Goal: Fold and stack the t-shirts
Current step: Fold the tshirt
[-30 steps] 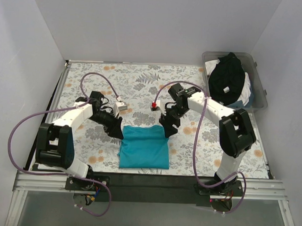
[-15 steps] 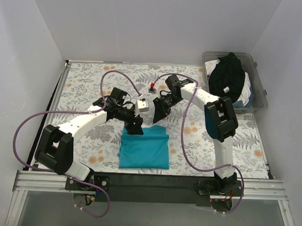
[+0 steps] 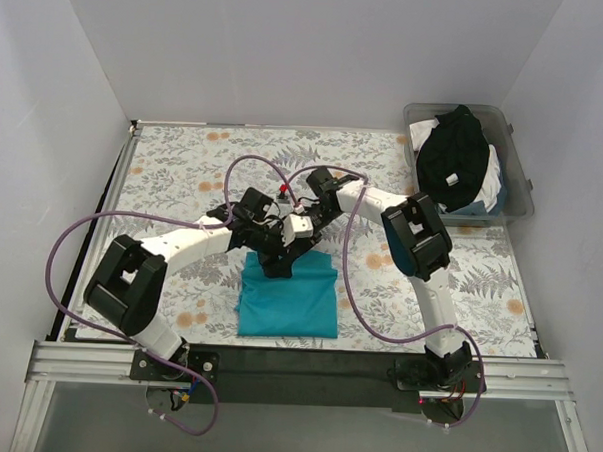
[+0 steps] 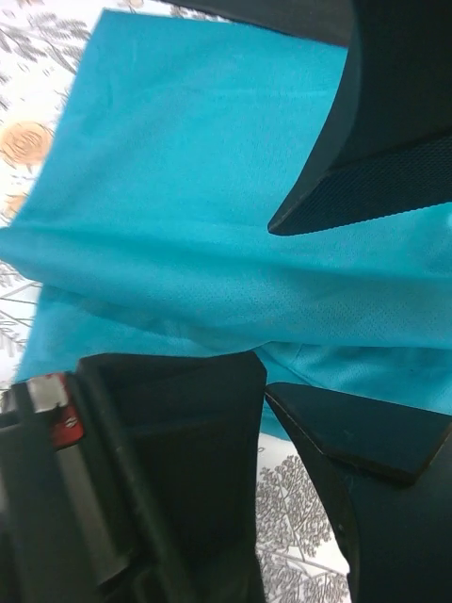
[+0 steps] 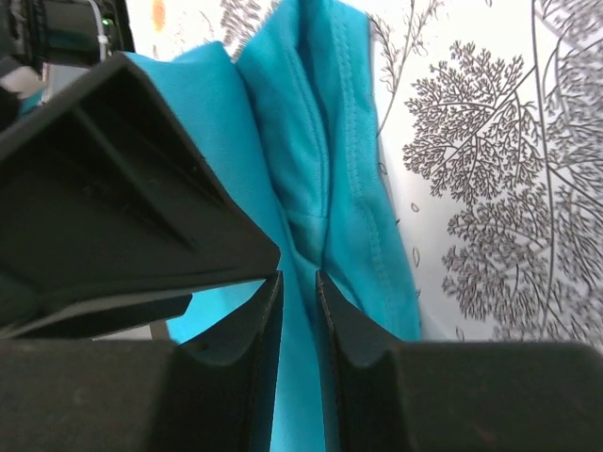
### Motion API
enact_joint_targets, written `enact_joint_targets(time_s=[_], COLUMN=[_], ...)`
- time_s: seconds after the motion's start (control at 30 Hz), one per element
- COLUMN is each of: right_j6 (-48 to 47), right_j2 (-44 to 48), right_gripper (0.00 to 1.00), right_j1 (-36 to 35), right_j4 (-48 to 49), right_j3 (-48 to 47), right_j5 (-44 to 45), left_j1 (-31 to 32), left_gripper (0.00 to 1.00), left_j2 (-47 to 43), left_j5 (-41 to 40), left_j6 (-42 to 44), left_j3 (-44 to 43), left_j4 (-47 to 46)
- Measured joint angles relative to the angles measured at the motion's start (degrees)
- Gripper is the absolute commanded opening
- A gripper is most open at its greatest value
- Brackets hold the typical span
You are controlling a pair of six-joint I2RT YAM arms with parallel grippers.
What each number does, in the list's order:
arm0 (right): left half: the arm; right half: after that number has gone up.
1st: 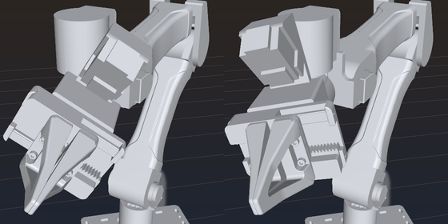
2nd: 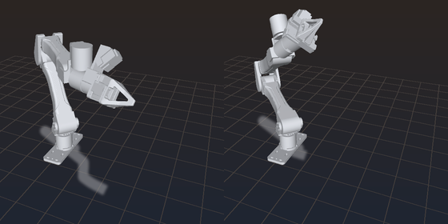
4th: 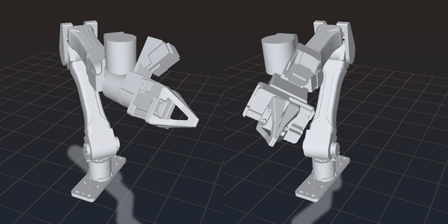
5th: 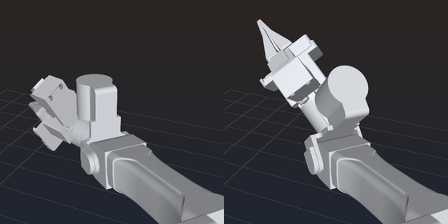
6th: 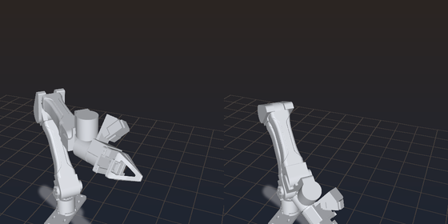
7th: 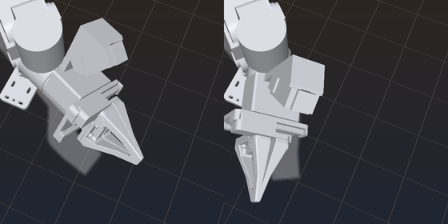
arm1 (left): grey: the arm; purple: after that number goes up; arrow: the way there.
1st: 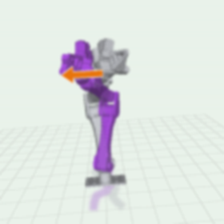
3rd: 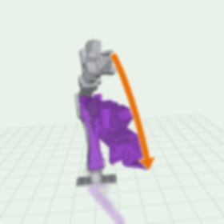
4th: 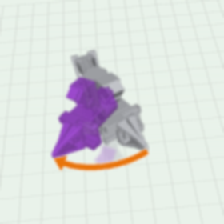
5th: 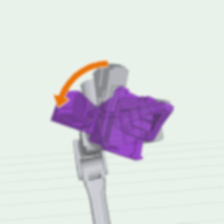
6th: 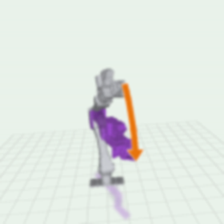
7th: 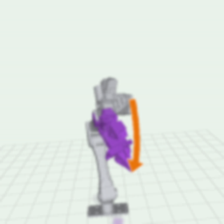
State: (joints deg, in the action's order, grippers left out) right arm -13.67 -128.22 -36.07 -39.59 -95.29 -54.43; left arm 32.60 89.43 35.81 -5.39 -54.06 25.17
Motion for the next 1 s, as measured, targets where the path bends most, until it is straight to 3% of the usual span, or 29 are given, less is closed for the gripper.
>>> enact_joint_targets(time_s=[0.13, 0.2, 0.23, 0.27, 0.33, 0.37, 0.4, 1.0], right_j6=[0.5, 0.9, 1.3, 1.5, 1.8, 1.9, 2.0, 2.1], right_j2=[-2.6, -3.6, -3.8, -3.8, -3.8, -3.8, -3.8, -3.7], right_gripper=[0.24, 0.24, 0.24, 0.23, 0.22, 0.21, 0.21, 0.20], right_j1=[-0.5, -0.5, -0.6, -0.6, -0.6, -0.6, -0.6, -0.8], right_j4=[1.3, 2.4, 2.6, 2.7, 3.4, 3.6, 3.9, 5.2], right_j3=[0.5, 1.1, 1.6, 2.0, 2.4, 2.6, 2.8, 6.7], right_j5=[0.0, 0.0, -0.7, -1.1, -1.6, -1.9, -2.0, -6.4], left_j1=[0.9, 1.4, 1.5, 1.7, 1.8, 1.9, 1.9, 0.3], left_gripper=[0.61, 0.51, 0.45, 0.30, 0.15, 0.03, 0.00, 0.00], left_j2=[1.6, 2.0, 2.1, 2.1, 2.1, 2.1, 2.1, -1.7], left_j5=[-1.8, -2.2, -2.4, -2.4, -2.4, -2.4, -2.4, -5.7], left_j6=[-0.4, -0.6, -0.7, -0.7, -0.6, -0.5, -0.5, 2.2], left_j3=[0.5, 0.5, 0.5, 0.5, 0.5, 0.5, 0.5, -3.3], left_j4=[-0.6, -0.9, -1.1, -1.2, -1.4, -1.4, -1.4, -2.1])
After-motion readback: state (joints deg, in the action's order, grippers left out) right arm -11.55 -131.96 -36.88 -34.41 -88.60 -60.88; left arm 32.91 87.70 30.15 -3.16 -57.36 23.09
